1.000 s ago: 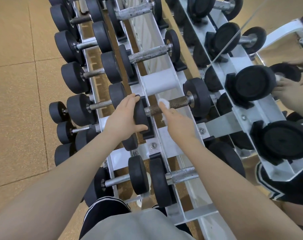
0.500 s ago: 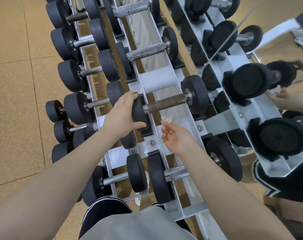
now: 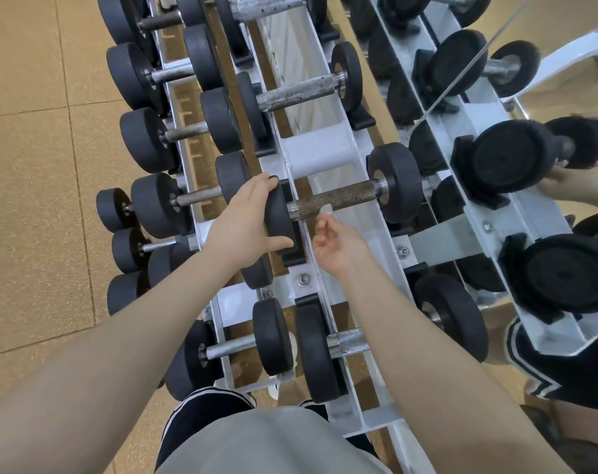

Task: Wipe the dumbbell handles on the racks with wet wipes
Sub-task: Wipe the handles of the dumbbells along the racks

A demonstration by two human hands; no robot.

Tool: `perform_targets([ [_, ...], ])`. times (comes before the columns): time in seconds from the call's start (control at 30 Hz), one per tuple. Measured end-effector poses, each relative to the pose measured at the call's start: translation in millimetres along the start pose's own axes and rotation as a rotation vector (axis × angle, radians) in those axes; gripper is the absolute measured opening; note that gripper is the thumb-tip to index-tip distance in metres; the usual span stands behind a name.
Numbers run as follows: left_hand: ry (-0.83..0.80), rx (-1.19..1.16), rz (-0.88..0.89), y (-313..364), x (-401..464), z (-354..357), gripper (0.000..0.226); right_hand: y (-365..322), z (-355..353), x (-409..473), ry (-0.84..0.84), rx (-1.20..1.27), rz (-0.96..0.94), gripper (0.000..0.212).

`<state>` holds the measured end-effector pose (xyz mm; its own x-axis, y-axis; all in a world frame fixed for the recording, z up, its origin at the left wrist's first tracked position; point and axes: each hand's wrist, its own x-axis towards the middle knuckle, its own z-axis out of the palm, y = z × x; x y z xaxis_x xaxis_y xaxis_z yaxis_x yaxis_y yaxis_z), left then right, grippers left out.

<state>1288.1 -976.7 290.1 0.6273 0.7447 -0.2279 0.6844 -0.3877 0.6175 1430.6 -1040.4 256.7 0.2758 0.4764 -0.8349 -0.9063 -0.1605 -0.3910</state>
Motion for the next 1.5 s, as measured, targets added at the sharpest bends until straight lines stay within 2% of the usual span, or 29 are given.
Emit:
perform_targets([
  [0.07,-0.001,-0.001,-0.001,0,0,-1,0.095,-13,-10,1,0.029,0.172,-0.075,0.012],
  [0.13,-0.001,-0.002,-0.001,1,-1,-1,0.095,-26,-17,1,0.062,0.22,-0.133,0.012],
  [0.27,0.002,-0.009,-0.006,2,-1,-1,0.095,-25,-15,-8,0.132,0.053,-0.069,0.006],
  [0.37,0.002,-0.002,-0.007,2,-1,-1,0.096,-7,-1,-11,0.107,0.054,-0.012,0.028],
  [0.43,-0.001,-0.004,-0.005,1,-1,-1,0.096,4,7,-7,0.084,0.093,0.003,0.033],
  [0.6,-0.001,-0.003,-0.004,0,0,-1,0.097,-4,1,-3,0.136,-0.084,0.024,0.01],
  [0.7,0.0,-0.008,0.0,0,0,0,0.096,-27,-13,-3,0.171,0.002,-0.025,0.013],
  [0.77,0.005,-0.008,-0.002,-1,0,0,0.096,-38,-21,-2,0.172,0.007,-0.064,0.03],
  [0.8,0.006,-0.007,-0.003,-1,0,0,0.096,-38,-23,-2,0.183,0.004,-0.071,0.032],
  [0.9,0.008,-0.009,-0.007,-2,0,0,0.096,-21,-15,-8,0.249,-0.155,-0.007,0.01],
  [1.03,0.008,0.003,-0.002,-1,0,0,0.096,13,11,-13,0.259,-0.302,-0.015,0.018],
  [1.1,0.009,0.008,-0.002,-1,0,1,0.096,19,19,-13,0.25,-0.266,-0.111,0.011],
  [1.27,0.005,0.01,-0.003,0,0,0,0.095,4,9,-8,0.368,-0.177,-0.388,0.028],
  [1.33,0.0,0.007,-0.005,0,0,-1,0.095,-10,1,-9,0.361,0.028,-0.342,0.021],
  [1.4,0.0,0.001,-0.005,1,0,-1,0.095,-23,-2,-8,0.318,0.267,-0.248,0.032],
  [1.5,0.007,-0.011,-0.007,0,0,0,0.095,-14,2,-16,0.288,0.171,-0.191,0.035],
])
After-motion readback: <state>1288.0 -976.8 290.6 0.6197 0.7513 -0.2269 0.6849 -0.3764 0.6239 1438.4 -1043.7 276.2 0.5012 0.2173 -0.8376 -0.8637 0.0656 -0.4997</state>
